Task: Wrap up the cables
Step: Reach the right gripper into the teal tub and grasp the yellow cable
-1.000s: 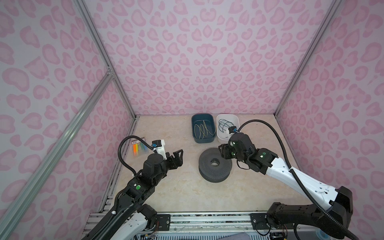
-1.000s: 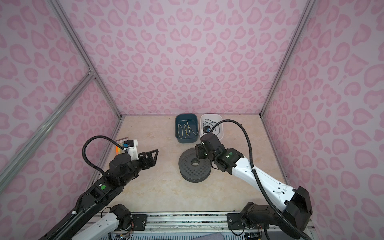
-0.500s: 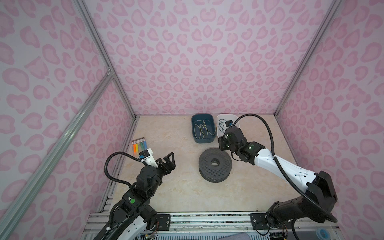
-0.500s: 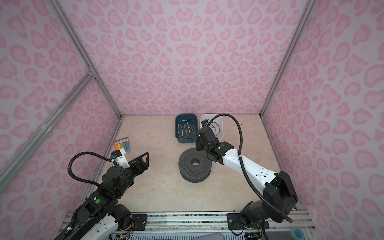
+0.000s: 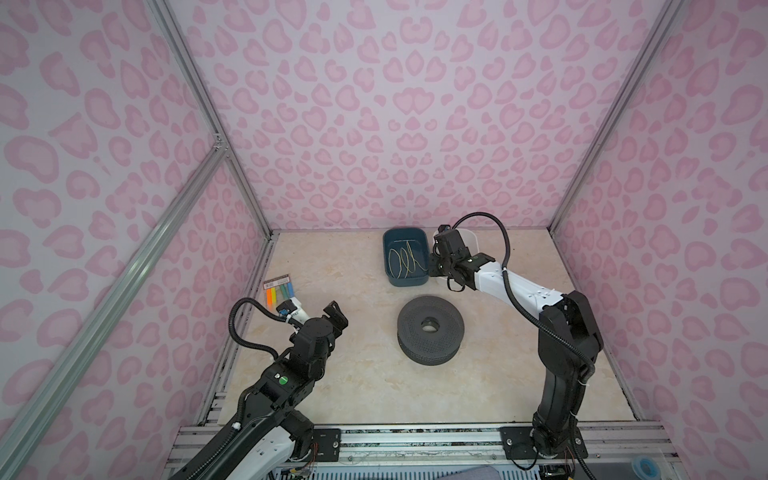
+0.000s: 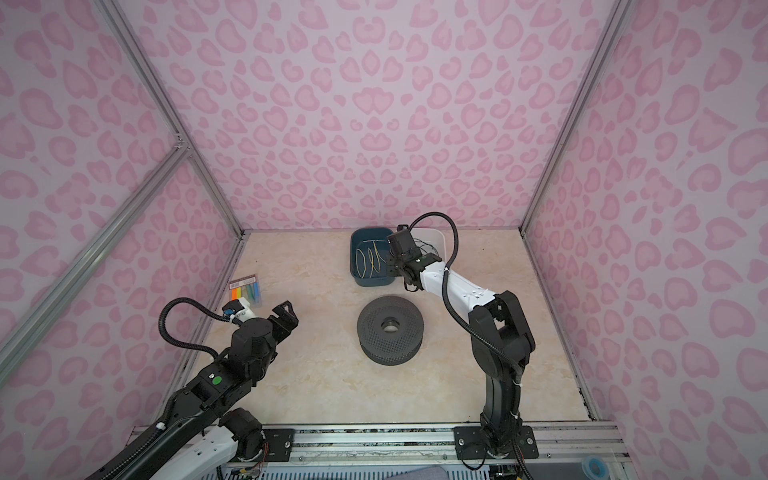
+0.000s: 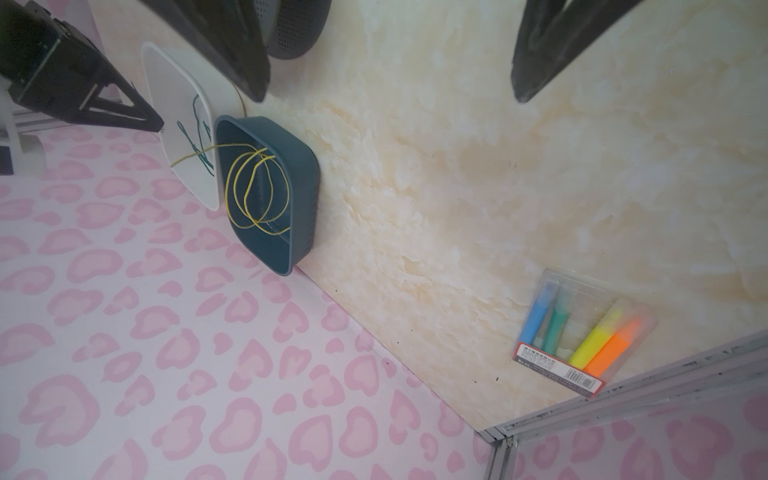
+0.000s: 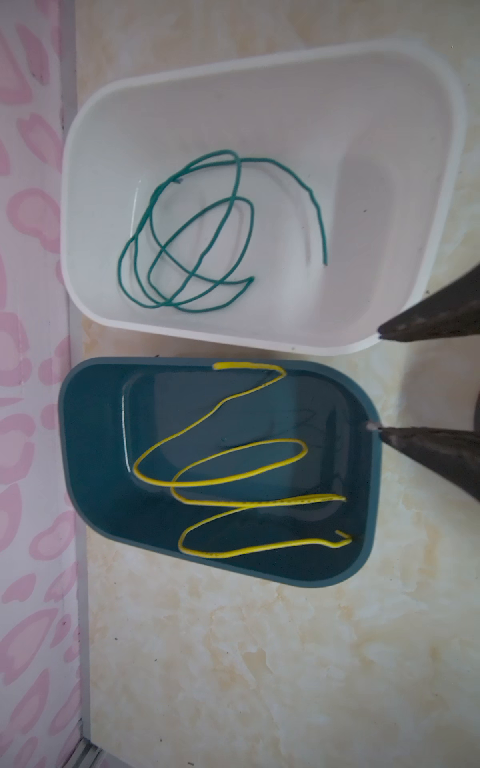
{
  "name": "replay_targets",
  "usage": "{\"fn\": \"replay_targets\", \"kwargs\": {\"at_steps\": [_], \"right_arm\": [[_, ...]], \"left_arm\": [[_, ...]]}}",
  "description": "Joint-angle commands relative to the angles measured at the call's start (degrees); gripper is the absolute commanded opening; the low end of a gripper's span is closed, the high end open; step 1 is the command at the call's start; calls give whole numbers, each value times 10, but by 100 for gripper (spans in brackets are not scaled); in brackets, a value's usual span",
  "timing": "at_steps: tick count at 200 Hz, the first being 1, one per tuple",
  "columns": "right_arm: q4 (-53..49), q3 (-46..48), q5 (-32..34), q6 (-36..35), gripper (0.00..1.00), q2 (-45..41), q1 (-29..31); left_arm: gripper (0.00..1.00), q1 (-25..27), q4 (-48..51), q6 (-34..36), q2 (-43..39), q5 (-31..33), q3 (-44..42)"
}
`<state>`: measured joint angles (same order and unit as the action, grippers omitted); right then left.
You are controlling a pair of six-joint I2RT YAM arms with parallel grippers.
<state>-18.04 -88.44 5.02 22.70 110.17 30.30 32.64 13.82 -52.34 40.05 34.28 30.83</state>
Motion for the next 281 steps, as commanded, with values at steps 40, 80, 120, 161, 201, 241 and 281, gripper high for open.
{"fn": "replay_targets", "kwargs": {"at_steps": [40,80,120,161,201,241,281], "right_arm": [[-12,-87,-15,-6,29,73,-29],[-9,-103,-37,-11,30,90,-37],[-20,-127,-54,-13,33,107,-41],[-22,-149,-64,-12,32,127,-45],[-34,-189,-65,-16,21,161,-48],[-46,-211,-79,-14,0,176,-50],[-45,-211,-88,-20,0,144,-48]], "left_arm": [[90,-8,-99,127,57,-119,32],[93,-9,-98,132,104,-193,37],[96,-10,-90,123,162,-194,61],[97,-10,-91,128,197,-203,93],[98,-10,-92,133,211,-208,102],[97,-10,-94,152,236,-224,124],[97,-10,-75,187,256,-223,160]]}}
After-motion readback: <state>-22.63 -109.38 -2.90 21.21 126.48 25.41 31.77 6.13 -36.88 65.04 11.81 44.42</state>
